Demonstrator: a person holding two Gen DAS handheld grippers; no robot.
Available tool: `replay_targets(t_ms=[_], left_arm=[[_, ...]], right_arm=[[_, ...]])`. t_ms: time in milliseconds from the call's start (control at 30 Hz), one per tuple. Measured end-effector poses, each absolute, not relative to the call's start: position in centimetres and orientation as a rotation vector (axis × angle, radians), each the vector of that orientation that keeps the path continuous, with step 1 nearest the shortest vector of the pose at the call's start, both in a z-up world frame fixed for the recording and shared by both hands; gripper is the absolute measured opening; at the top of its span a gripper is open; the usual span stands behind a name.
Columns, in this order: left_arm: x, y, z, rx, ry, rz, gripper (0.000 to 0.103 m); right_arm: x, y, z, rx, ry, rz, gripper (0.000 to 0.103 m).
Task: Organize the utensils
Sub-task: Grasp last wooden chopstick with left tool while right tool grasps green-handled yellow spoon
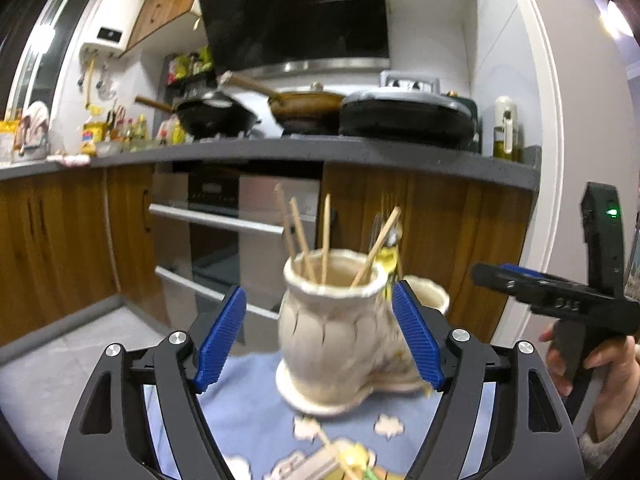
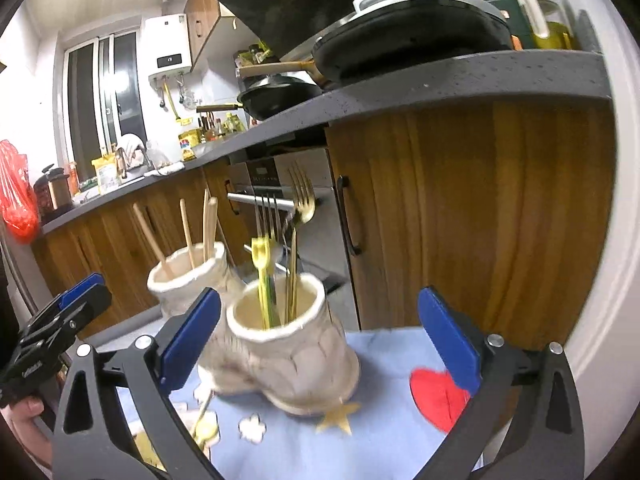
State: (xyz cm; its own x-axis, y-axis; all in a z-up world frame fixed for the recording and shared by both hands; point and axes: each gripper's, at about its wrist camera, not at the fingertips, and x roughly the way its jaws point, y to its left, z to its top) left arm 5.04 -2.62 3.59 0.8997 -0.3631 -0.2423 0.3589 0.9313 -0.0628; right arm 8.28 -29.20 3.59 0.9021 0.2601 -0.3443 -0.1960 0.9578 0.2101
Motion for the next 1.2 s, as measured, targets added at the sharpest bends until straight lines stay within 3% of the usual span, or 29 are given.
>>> replay_targets(t_ms=[67,367,667,733,800,1000,1200], left_arm=[[4.7,-2.2,2.9,-0.025,0.295,-0.363,0.089],[3.8,-1.0,-1.6,-0.014,0.531,-0.293,0.089],[2.6,0.6,-3.1,-0.025,0.597,-0.244,0.089],[2.6,1.1,-3.4,-0.027,0.601,-0.237,0.089],[2.9,1.3,-3.6,-0.039,0.621,-0.244,0.089],[3.2,1.8,-3.9,-0.054,0.644,-0.272,0.089],[3.3,1.7,-3.9,-0.057,0.648,-0.290,0.089]], right_arm=[[7.6,-29.3,3.1,0.176,0.397,0.233,0.098],[5.5,-27.5,-0.6,0.130,0.555,0.230,0.098],[4.2,-21.5,-3.1,0.010,0.704,0.368,0.096],[4.4,-20.2,-4.0,-0.017,0.753,0.394,0.086],[4.6,-19.0,-4.7,-0.040,0.800,0.412,0.065],[4.8,-16.9,-5.7,-0.064,0.869,0.454,0.027],[5.0,-16.2,-6.0,-0.059,0.897,0.472,0.023]])
